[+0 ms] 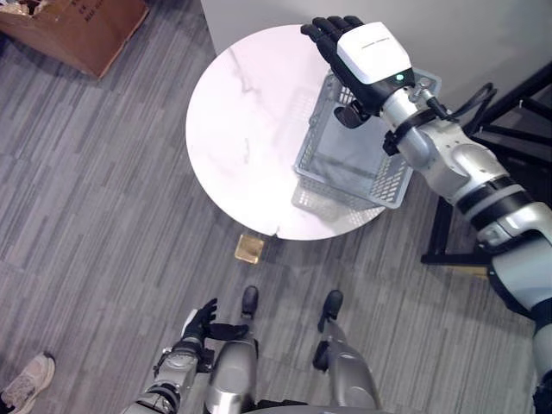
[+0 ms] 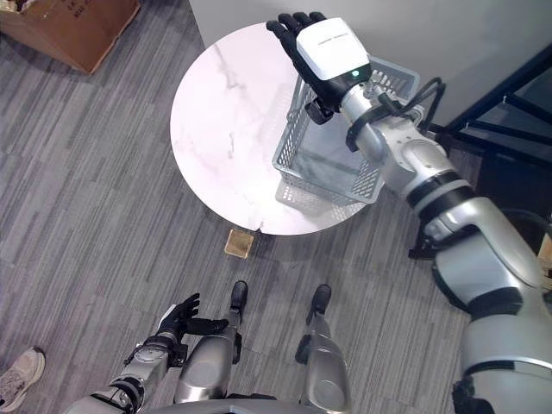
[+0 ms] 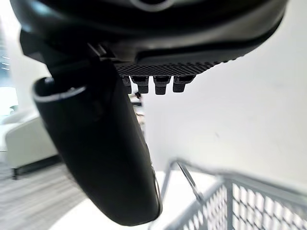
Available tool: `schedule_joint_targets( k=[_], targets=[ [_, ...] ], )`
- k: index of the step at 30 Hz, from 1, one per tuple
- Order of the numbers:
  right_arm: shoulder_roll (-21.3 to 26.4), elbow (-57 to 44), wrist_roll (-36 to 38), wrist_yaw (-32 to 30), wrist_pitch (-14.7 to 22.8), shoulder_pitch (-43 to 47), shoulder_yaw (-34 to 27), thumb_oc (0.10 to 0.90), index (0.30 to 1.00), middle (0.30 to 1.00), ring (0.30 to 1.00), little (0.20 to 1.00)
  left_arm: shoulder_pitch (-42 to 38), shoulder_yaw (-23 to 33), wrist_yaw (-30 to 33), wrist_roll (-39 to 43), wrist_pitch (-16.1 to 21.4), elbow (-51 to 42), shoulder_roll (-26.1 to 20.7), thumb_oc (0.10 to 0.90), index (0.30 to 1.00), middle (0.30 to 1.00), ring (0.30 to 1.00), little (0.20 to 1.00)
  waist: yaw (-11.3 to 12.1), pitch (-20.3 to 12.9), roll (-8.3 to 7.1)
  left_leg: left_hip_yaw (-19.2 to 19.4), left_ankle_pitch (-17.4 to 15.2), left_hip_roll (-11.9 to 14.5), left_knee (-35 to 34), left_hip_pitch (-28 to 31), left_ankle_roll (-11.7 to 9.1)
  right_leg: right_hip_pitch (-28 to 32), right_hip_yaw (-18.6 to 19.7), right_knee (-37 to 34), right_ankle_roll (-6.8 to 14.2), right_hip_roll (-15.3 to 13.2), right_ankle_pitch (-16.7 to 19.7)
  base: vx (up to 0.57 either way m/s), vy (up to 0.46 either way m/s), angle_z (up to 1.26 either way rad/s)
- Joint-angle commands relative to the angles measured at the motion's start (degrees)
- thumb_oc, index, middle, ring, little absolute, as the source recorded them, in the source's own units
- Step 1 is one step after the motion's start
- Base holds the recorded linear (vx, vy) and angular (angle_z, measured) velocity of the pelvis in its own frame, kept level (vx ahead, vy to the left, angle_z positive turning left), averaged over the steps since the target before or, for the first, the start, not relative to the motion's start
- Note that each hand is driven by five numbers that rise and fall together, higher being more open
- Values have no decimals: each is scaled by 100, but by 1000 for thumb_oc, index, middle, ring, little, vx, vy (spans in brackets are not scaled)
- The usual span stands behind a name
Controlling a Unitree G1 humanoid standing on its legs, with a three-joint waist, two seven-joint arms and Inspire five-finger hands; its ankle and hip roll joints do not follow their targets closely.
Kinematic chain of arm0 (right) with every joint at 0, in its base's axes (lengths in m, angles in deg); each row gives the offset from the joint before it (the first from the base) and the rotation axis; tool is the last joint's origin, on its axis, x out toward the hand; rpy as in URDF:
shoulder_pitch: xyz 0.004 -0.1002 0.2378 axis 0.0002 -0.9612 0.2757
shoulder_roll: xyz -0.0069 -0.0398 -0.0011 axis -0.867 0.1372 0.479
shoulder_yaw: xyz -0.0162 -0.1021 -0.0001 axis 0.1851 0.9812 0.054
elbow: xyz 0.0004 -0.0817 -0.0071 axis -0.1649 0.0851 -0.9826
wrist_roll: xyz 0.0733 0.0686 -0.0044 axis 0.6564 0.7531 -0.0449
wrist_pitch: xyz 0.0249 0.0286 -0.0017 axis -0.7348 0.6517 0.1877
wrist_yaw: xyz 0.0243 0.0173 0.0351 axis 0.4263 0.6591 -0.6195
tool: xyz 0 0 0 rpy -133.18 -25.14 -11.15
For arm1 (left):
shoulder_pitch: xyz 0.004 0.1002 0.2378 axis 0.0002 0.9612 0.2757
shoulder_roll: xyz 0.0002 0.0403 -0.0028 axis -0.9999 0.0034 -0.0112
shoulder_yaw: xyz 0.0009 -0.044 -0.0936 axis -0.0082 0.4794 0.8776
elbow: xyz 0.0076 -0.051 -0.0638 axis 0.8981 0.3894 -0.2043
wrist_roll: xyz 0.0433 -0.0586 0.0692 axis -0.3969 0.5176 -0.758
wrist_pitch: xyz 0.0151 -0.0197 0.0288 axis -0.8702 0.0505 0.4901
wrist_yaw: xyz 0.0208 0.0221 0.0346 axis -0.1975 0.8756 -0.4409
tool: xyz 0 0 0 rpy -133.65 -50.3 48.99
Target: Get the vegetables into the basket
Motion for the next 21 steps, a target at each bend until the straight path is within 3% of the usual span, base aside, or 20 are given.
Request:
schedule_joint_targets(
  k=[1, 8, 21],
  targets=[
    [191, 218, 498, -440, -166, 466, -71, 900, 1000, 1000, 1000, 1000, 405, -385, 207, 8, -2, 372, -304, 900, 1000, 1000, 1000, 1000, -167, -258, -97, -6, -32, 158, 166, -208, 20, 70, 389, 368, 378, -381, -104, -6, -3, 3],
    [150, 1329, 723, -516, -241, 776, 73, 900, 1000, 1000, 1000, 1000, 348, -548, 230, 79, 27, 382, -284, 900, 1000, 1000, 1000, 1000, -149, -221, -38, -48, -17, 154, 204, -264, 14, 23, 412, 407, 354, -376, -123, -1, 1, 0],
    [110, 2193, 1094, -549, -243, 855, -3, 900, 1000, 1000, 1000, 1000, 290, -742, 258, 85, 55, 274, -275, 900, 1000, 1000, 1000, 1000, -110, -228, 111, -64, -16, 114, 265, -355, 13, -51, 454, 387, 356, -419, -87, -2, 0, -1]
  ],
)
